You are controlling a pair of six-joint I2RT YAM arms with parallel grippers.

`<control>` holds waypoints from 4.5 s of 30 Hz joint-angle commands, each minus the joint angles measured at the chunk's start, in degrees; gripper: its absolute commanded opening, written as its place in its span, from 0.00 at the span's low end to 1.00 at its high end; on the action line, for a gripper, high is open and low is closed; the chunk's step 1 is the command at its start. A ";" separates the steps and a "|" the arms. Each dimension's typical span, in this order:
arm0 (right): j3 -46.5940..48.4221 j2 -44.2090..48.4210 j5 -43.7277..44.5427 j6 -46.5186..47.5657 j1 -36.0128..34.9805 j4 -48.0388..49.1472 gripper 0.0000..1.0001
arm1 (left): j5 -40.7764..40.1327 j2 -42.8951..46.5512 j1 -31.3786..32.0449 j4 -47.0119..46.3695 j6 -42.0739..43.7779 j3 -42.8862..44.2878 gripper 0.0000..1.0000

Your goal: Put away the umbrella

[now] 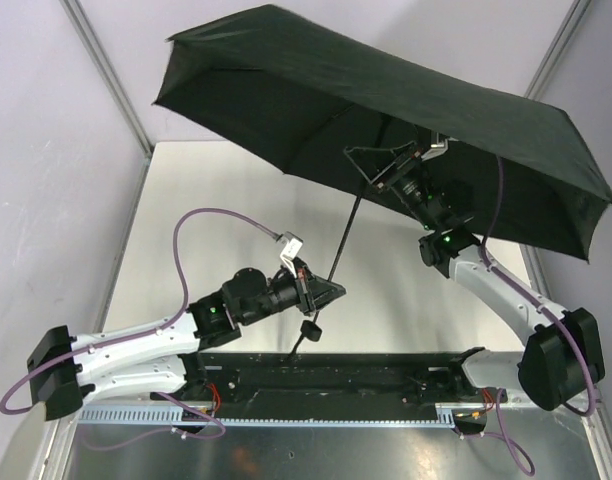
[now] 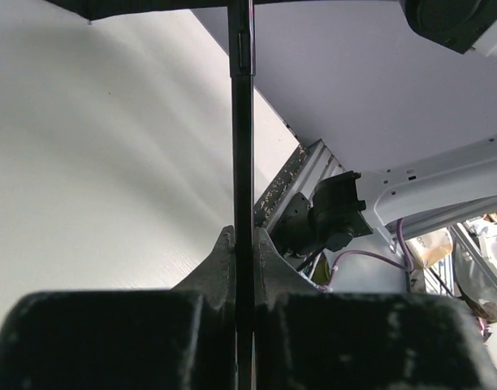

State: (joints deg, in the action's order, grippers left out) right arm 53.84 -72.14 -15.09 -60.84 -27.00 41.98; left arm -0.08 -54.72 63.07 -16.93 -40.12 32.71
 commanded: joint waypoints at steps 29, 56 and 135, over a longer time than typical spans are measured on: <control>5.89 -15.20 5.88 -17.91 10.31 24.12 0.51 | 8.52 -0.92 -0.75 -30.16 -14.73 -8.42 0.00; 14.08 -24.77 -0.46 -22.94 13.40 21.03 0.01 | 9.86 -2.62 -0.84 -32.55 -17.52 -8.41 0.00; -19.43 1.26 -7.06 2.52 -0.63 16.10 0.00 | 29.17 -17.83 -16.88 -30.27 -18.59 2.81 0.36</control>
State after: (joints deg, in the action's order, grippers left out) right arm 32.62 -71.11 -22.11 -57.74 -31.42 52.36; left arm 26.70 -76.69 42.83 -41.32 -60.25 38.20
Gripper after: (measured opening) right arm 0.195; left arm 0.156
